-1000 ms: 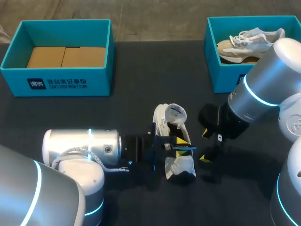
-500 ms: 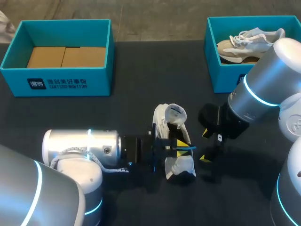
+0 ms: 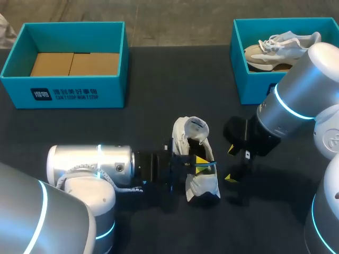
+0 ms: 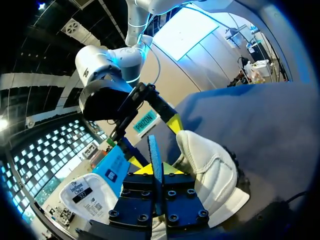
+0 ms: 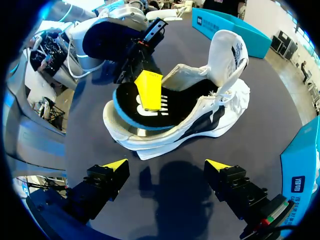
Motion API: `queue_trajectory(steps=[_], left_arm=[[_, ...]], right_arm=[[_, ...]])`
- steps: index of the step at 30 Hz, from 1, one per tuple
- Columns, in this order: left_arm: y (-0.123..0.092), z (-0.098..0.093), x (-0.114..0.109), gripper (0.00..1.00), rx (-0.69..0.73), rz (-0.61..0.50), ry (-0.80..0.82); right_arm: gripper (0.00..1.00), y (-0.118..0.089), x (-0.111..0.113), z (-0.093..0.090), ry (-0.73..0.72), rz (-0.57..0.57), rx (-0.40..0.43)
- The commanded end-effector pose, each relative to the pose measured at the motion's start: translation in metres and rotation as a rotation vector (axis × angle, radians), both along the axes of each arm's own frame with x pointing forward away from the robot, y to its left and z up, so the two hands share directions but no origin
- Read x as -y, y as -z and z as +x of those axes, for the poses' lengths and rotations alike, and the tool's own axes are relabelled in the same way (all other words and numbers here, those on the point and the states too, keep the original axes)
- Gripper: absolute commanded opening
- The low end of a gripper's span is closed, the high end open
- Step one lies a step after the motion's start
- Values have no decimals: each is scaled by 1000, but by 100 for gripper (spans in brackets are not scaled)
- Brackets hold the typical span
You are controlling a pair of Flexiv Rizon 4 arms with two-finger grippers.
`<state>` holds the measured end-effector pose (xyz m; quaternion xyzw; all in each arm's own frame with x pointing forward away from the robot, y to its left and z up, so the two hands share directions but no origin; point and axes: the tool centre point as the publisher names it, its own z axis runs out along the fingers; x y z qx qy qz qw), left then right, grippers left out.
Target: Take the shoe out of the shoebox, open the shoe tongue, remove and reinsert the insole, then place the shoe into the shoebox
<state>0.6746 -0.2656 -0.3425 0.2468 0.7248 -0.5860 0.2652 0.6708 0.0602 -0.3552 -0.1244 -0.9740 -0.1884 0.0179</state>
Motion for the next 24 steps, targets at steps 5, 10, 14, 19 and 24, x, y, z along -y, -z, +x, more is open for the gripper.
queue_trajectory(steps=[5, 10, 14, 19, 24], left_arm=[[10, 9, 2, 0, -7, 37, -27], [13, 12, 1, 0, -9, 51, -37], [11, 10, 0, 0, -17, 40, -37], [4, 3, 0, 23, -22, 22, -18], [-6, -4, -1, 22, -10, 1, 0]], right_arm=[[100, 1, 0, -1, 1, -2, 2], [100, 1, 0, -1, 1, -2, 2], [100, 1, 0, -1, 1, -2, 2], [100, 1, 0, -1, 1, -2, 2], [100, 1, 0, -1, 1, -2, 2]])
